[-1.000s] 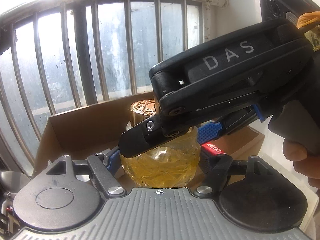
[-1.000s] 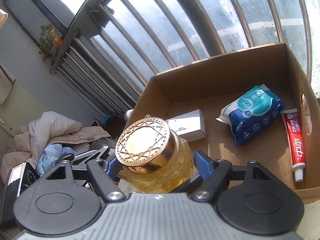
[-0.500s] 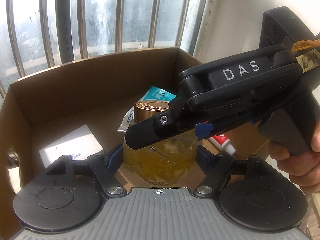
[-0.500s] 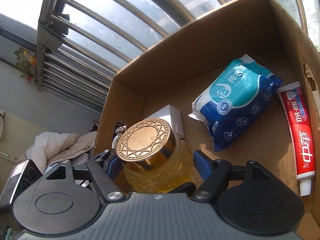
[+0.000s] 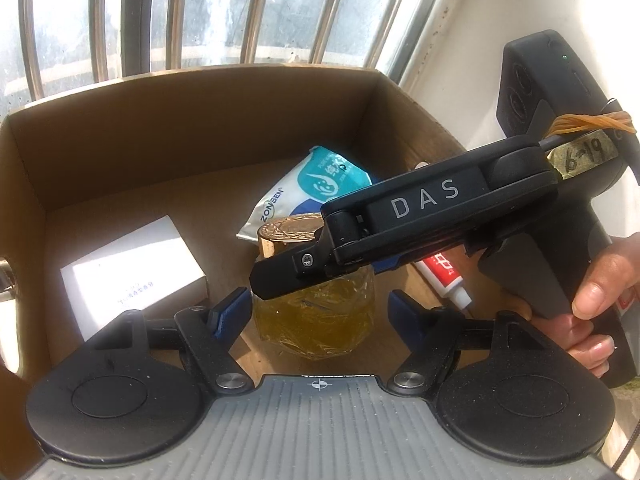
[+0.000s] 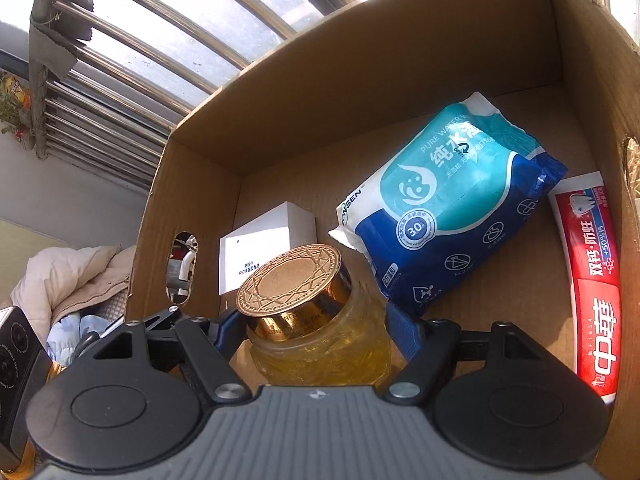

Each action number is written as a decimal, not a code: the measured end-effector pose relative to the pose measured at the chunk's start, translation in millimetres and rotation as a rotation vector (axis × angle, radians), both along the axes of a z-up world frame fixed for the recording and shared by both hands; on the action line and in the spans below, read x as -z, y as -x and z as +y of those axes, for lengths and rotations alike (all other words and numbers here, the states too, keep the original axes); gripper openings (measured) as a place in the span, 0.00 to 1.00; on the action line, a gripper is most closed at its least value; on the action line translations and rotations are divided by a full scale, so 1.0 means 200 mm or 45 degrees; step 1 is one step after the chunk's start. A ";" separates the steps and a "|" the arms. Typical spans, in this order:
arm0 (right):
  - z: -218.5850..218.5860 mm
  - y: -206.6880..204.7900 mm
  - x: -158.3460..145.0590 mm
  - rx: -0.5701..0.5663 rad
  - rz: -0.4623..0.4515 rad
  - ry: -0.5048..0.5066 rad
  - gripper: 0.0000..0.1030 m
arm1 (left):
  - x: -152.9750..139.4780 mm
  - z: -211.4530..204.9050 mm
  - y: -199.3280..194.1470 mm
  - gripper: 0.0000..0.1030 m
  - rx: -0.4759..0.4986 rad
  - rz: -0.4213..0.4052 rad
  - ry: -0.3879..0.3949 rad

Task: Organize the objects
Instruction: 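Lower the jar into the box beside the white box and open the right gripper, then withdraw the open right tool up from the cardboard box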

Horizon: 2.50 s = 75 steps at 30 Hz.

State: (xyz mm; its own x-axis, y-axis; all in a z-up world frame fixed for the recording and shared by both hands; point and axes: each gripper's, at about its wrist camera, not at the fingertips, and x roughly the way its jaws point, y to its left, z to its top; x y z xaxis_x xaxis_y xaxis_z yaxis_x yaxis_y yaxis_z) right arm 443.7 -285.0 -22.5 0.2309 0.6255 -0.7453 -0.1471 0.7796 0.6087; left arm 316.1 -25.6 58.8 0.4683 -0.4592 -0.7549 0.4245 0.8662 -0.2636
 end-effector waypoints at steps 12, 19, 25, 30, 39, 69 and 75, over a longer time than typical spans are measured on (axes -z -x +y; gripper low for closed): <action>0.05 0.00 -0.02 -0.035 -0.002 0.049 0.72 | 0.01 0.08 0.02 0.76 -0.014 0.068 0.093; 0.04 -0.01 -0.04 0.009 -0.004 0.009 0.70 | 0.04 0.15 0.00 0.78 -0.054 0.149 0.181; -0.03 0.05 -0.06 0.087 -0.042 -0.097 0.70 | 0.01 0.19 0.04 0.79 -0.075 0.151 0.225; -0.14 0.17 -0.15 0.155 -0.126 -0.240 0.73 | -0.07 0.19 0.14 0.81 -0.080 0.073 0.241; -0.33 0.52 -0.26 0.229 -0.315 -0.408 0.82 | -0.23 0.16 0.45 0.91 -0.053 -0.141 0.166; -0.16 0.82 -0.46 0.144 -0.536 -0.168 0.87 | -0.29 0.39 0.61 0.92 -0.220 -0.527 -0.026; -0.14 0.59 -0.38 0.158 -0.462 -0.116 0.69 | -0.20 0.39 0.41 0.74 -0.206 -0.375 -0.005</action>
